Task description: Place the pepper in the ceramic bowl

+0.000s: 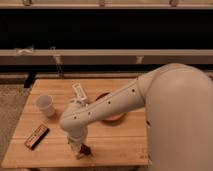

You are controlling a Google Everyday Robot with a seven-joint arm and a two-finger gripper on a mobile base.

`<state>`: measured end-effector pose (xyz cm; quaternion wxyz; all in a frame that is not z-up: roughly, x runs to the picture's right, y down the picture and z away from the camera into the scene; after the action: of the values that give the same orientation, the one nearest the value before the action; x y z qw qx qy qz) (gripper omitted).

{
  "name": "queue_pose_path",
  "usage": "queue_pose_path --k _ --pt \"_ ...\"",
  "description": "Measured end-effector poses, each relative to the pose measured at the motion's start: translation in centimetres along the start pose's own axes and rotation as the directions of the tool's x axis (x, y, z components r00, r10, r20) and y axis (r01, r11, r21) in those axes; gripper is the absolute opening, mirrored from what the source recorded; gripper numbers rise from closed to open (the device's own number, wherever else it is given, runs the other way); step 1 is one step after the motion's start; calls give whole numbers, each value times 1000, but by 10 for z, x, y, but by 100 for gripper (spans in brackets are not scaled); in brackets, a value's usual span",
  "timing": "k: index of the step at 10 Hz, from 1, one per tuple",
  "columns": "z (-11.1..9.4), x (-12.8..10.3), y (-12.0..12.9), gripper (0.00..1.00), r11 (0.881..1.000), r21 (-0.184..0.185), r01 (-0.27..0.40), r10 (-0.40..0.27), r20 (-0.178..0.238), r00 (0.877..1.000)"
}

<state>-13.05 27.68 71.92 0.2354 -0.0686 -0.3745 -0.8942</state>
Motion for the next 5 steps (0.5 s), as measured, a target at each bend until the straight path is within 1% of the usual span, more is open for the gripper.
queue_pose_path --k 2,3,4,5 --pt "-23 0 6 13 1000 -31 -3 3 -28 1000" --pt "-40 -1 12 13 999 -51 -2 0 -42 999" --pt "-63 -3 23 13 997 -75 0 -5 -61 998" --pt "-78 -3 36 13 996 -92 3 -10 -77 997"
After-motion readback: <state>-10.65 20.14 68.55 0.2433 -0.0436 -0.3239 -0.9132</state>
